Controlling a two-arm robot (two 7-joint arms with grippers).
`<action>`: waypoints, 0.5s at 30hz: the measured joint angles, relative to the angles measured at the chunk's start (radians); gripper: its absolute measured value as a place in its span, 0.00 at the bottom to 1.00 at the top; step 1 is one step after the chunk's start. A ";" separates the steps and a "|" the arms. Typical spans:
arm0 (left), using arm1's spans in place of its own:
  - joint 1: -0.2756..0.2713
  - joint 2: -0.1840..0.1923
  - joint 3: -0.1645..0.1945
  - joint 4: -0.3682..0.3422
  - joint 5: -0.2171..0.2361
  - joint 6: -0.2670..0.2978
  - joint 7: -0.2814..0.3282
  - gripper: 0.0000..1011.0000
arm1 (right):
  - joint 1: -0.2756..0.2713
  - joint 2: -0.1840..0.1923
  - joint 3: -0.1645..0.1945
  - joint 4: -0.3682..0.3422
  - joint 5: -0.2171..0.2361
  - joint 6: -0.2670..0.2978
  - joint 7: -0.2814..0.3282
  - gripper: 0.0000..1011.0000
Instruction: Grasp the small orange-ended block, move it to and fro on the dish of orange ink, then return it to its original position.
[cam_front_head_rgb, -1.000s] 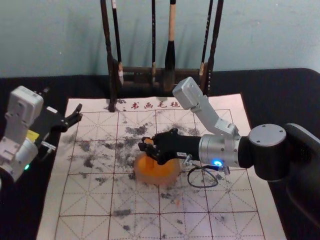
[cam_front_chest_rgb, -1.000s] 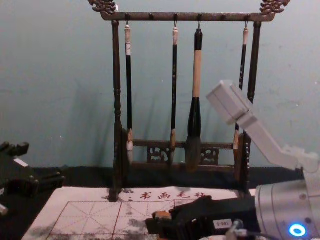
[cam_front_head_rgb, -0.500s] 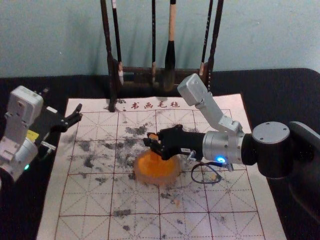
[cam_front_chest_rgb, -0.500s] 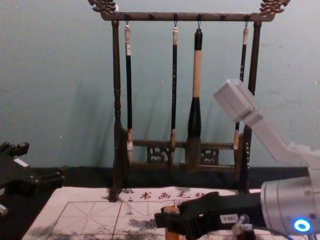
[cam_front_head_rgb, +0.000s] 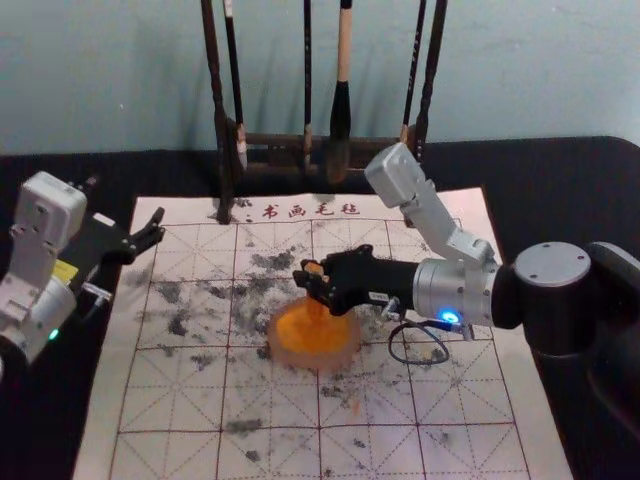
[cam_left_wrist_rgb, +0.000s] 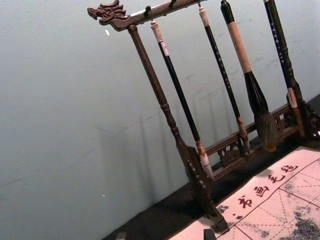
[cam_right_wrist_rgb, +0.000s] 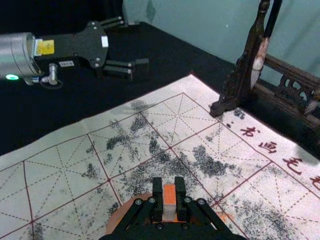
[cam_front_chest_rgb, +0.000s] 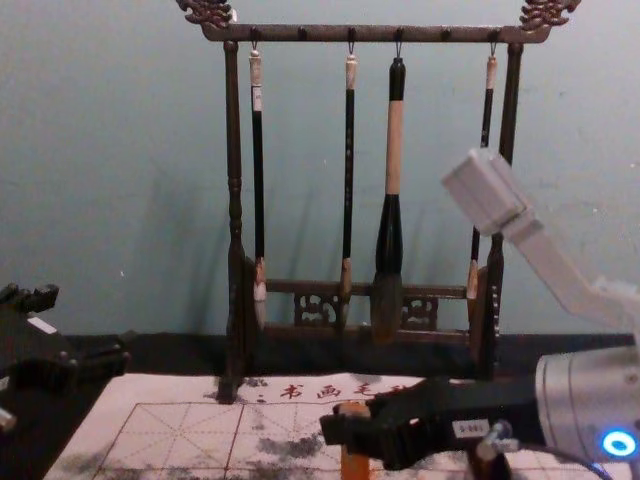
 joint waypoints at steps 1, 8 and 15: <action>0.000 0.000 0.000 0.000 0.000 0.000 0.000 0.99 | -0.002 0.002 0.002 -0.005 0.002 0.000 -0.001 0.13; 0.000 0.000 0.000 0.000 0.000 0.000 0.000 0.99 | -0.042 0.028 0.038 -0.083 0.032 0.001 -0.022 0.13; 0.000 0.000 0.000 0.000 0.000 0.000 0.000 0.99 | -0.123 0.067 0.113 -0.213 0.067 -0.007 -0.111 0.13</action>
